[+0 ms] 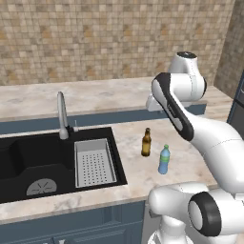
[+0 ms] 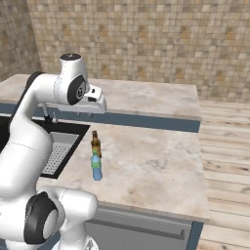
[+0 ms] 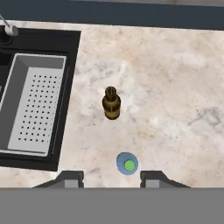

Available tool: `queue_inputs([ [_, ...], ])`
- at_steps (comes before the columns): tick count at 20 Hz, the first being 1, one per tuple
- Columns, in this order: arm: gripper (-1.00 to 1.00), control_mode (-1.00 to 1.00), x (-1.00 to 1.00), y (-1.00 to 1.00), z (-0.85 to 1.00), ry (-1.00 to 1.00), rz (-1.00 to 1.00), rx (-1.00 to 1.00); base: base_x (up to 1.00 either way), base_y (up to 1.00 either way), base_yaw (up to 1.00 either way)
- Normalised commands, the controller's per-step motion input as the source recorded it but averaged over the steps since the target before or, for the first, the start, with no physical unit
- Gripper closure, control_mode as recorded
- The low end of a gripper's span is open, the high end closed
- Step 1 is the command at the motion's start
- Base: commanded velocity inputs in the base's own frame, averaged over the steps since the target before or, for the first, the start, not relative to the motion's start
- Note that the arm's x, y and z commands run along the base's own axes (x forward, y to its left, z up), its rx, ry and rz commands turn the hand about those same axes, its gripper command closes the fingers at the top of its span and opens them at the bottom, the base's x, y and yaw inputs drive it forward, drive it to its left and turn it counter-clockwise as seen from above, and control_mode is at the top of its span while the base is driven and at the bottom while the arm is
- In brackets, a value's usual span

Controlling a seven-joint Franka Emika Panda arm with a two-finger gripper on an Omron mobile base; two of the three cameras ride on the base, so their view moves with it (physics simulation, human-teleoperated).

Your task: Pick the bottled water, beer from the counter and place them in the open cabinet.

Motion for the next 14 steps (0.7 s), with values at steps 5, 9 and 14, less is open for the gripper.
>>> queue_inputs([
  [5,-1.00,-1.00,-0.15,0.00,0.00,0.00,0.00,0.00,0.00,0.00,0.00],
  [9,-1.00,-1.00,-0.16,0.00,-0.17,0.00,0.00,-0.01,0.00,0.00,0.00],
  [14,-1.00,-1.00,-0.29,-0.19,-0.16,0.00,0.00,0.00,0.00,0.00,0.00],
])
